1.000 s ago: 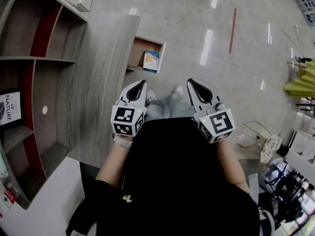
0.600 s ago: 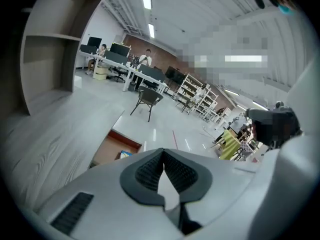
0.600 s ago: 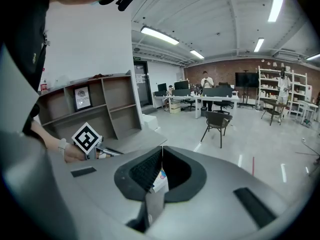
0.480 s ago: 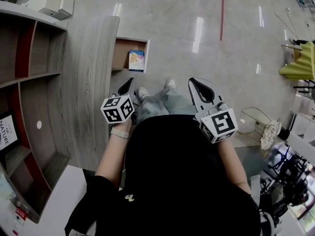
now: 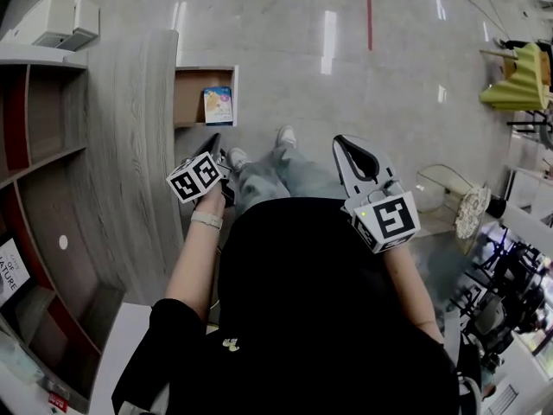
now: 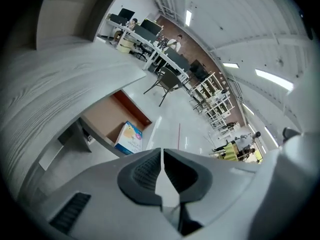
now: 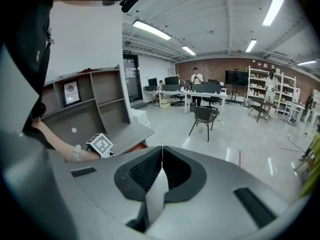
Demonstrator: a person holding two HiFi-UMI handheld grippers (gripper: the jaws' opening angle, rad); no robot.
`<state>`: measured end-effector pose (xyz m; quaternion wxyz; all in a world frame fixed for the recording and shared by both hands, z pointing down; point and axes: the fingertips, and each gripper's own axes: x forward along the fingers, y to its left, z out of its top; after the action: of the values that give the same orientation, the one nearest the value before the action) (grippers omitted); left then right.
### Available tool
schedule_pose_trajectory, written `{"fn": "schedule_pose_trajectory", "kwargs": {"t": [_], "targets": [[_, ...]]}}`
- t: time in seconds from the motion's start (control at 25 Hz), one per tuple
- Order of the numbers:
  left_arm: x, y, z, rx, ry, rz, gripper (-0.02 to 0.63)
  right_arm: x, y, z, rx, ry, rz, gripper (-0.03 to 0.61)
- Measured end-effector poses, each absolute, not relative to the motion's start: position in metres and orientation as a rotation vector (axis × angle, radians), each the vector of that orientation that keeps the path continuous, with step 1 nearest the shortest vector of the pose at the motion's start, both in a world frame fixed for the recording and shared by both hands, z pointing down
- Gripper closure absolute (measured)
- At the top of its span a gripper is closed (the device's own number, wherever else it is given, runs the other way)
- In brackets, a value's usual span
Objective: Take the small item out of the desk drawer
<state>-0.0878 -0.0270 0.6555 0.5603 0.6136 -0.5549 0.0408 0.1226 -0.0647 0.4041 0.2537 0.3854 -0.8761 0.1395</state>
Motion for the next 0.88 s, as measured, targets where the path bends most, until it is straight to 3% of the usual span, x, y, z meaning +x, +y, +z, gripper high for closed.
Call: {"fn": "schedule_pose_trajectory", "kwargs": {"t": [0.36, 0.52, 0.88], "targets": [[-0.096, -0.038, 0.709, 1.281, -1.283, 0.010, 0.595, 0.136, -0.064, 0.415, 1.067, -2.314, 0.394, 0.580], [-0.096, -0.039, 0.734, 1.214, -1.257, -0.026, 0.515, 0.142, -0.066, 0.418, 1.083, -2.290, 0.395, 0.580], [-0.098, -0.044, 0.773, 1.089, -1.248, -0.097, 0.409, 0.148, -0.067, 0.424, 1.094, -2.232, 0.406, 0.580]]}}
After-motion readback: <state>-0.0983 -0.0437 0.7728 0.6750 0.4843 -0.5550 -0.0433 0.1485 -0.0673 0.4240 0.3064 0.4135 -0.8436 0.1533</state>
